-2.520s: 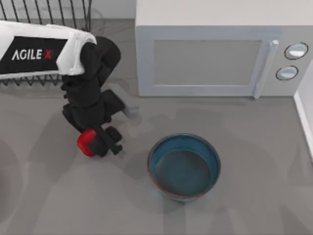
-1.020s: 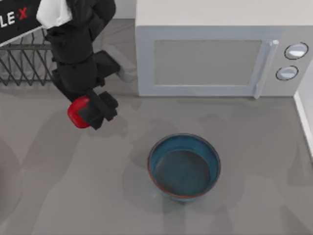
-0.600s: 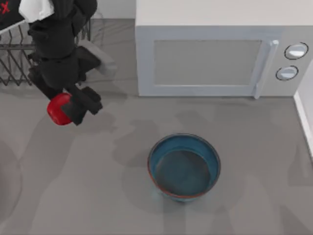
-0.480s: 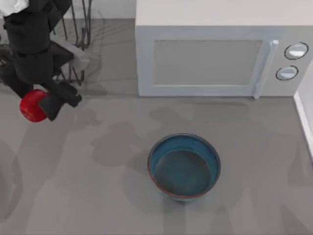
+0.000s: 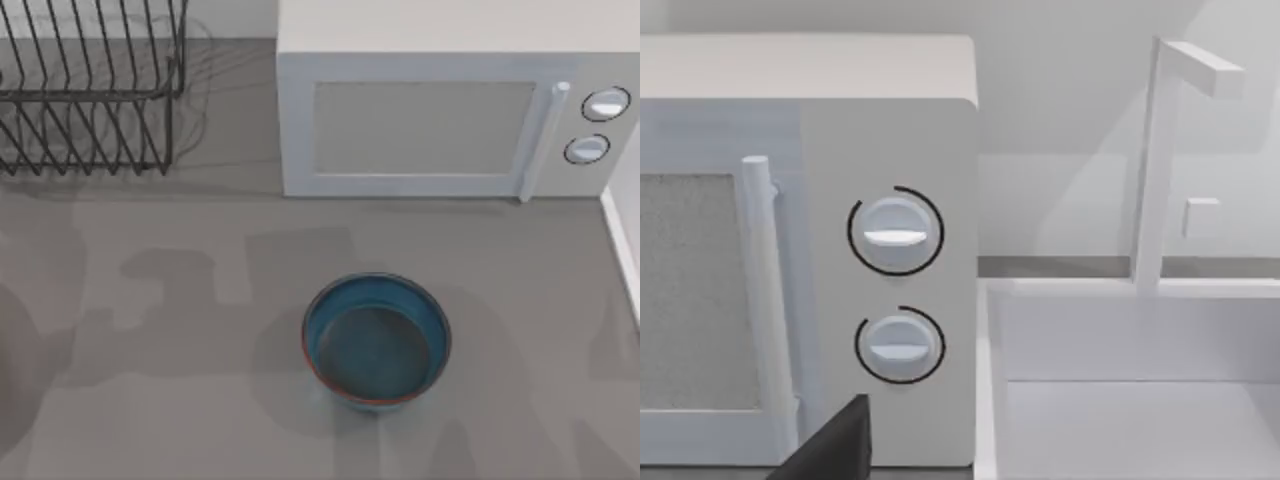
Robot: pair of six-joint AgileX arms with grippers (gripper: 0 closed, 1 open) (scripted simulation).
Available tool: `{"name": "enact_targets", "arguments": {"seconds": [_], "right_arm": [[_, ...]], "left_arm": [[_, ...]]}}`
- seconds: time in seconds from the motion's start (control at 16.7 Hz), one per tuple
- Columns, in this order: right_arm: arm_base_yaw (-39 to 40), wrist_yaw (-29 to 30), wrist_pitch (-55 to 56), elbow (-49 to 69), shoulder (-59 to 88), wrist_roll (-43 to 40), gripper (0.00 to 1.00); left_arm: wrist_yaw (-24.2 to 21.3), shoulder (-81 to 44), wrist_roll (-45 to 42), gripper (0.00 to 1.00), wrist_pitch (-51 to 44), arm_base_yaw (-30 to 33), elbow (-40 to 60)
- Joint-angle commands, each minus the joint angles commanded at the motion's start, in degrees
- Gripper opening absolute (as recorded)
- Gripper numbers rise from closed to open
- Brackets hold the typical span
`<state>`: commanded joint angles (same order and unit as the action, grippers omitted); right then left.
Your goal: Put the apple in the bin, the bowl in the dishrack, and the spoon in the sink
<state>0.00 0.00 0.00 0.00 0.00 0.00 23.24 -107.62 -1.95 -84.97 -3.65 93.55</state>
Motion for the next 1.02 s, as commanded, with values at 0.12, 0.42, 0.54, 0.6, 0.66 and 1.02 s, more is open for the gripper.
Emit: {"name": "enact_targets", "arguments": {"seconds": [0.12, 0.42, 0.54, 0.6, 0.66, 1.02], "right_arm": [[0.00, 0.00, 0.00, 0.00, 0.00, 0.00, 1.00], [0.00, 0.00, 0.00, 0.00, 0.00, 0.00, 1.00], [0.00, 0.00, 0.00, 0.00, 0.00, 0.00, 1.00], [0.00, 0.00, 0.00, 0.00, 0.00, 0.00, 1.00], [0.00, 0.00, 0.00, 0.00, 0.00, 0.00, 1.00], [0.00, 0.00, 0.00, 0.00, 0.00, 0.00, 1.00]], "left_arm": [[0.04, 0.03, 0.04, 0.00, -0.01, -0.04, -0.01], [0.06, 0.07, -0.87, 0.00, 2.40, -0.54, -2.10], [0.18, 0.41, -1.83, 0.00, 6.83, -1.75, -6.45], [0.29, 0.57, -2.48, 0.00, 9.65, -2.35, -9.10], [0.41, 0.71, -3.16, 0.00, 12.29, -2.92, -11.61], [0.64, 1.07, -4.55, 0.00, 16.89, -4.29, -16.11]]}}
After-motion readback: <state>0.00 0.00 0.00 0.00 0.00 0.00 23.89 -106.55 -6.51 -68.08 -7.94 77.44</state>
